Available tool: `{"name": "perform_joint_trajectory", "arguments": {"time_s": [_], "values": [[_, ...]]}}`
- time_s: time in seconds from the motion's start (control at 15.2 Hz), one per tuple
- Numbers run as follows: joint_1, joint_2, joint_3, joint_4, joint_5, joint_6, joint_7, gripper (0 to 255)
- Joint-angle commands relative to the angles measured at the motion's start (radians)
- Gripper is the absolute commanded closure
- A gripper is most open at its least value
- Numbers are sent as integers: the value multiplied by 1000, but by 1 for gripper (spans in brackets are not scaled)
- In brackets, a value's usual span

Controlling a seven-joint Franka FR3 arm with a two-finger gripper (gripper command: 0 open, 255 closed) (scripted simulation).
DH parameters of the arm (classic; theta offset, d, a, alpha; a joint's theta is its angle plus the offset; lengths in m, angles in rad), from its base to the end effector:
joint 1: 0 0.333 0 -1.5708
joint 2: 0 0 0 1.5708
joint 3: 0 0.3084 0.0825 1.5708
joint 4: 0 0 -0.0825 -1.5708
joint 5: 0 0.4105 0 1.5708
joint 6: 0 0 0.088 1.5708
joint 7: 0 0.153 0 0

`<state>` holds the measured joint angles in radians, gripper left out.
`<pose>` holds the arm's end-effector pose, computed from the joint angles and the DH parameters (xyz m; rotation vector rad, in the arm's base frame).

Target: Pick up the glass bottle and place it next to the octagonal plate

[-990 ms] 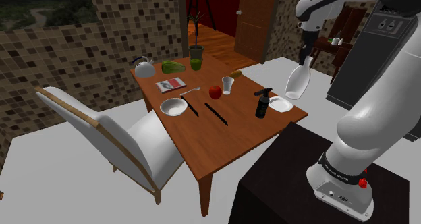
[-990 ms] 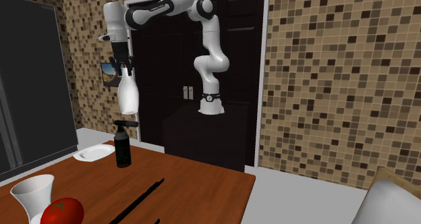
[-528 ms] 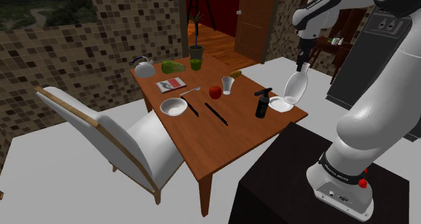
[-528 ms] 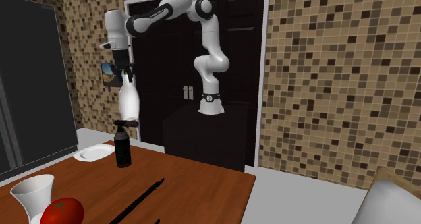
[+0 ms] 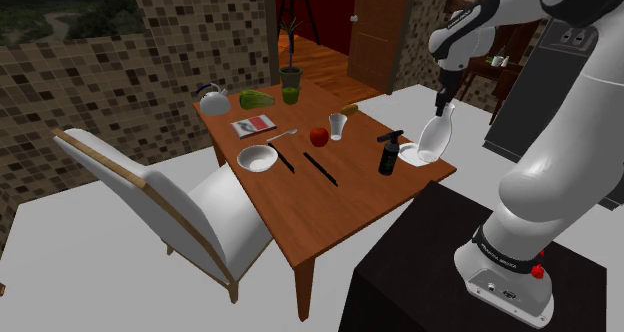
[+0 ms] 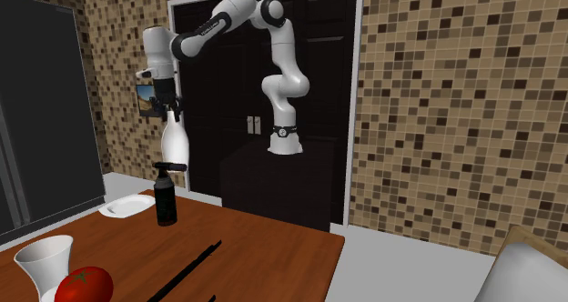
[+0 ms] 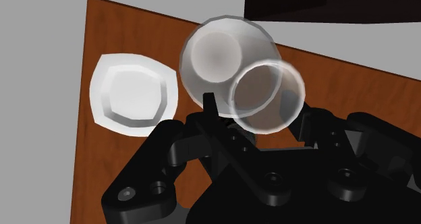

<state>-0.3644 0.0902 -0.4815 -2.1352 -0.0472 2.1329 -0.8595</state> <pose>0.3677 -0.4221 0.2937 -3.1265 -0.0631 0.1803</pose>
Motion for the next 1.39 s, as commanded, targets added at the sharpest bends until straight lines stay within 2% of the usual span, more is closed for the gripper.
{"name": "perform_joint_trajectory", "arguments": {"time_s": [0.0,1.32], "values": [[-2,15,0,-11,7,25,-5,255],[-34,211,34,-78,119,270,-69,255]]}}
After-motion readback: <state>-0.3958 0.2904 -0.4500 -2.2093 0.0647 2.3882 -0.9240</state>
